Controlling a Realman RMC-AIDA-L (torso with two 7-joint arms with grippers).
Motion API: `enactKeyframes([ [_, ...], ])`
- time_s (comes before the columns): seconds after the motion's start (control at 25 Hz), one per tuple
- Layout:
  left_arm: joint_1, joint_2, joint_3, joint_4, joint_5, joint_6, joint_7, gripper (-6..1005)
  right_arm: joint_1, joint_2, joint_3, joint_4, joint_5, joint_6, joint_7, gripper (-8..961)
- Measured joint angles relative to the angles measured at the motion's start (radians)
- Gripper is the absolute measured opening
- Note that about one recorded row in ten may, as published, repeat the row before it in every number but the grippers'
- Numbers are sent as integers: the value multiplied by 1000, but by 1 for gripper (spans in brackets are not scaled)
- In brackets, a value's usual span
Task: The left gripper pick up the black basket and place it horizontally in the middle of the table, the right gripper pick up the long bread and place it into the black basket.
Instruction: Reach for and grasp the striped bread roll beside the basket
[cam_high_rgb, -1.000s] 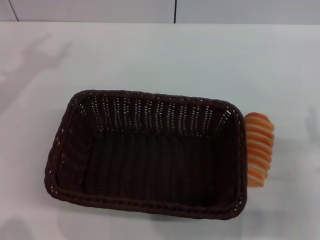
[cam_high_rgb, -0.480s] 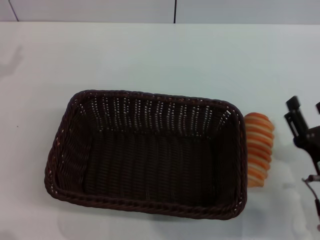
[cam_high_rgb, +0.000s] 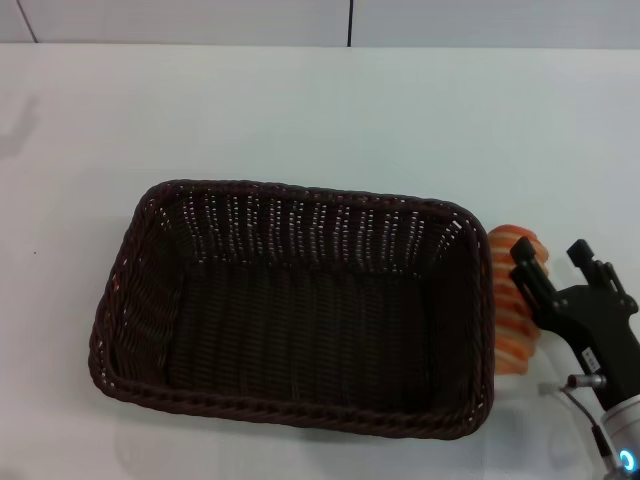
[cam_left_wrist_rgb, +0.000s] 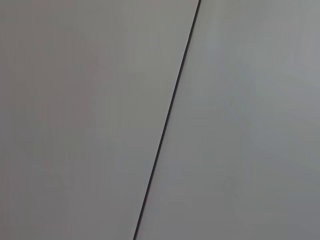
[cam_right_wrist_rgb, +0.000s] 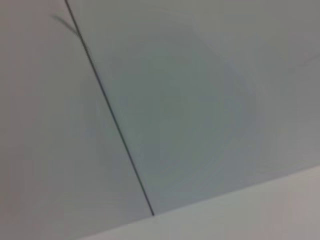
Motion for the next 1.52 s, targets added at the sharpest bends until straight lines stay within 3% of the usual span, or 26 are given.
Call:
enactKeyframes([
  [1.52,38,0,-23,-28,-97,-150,-30,767,62,-2,-29,-28,0,131,83,757],
])
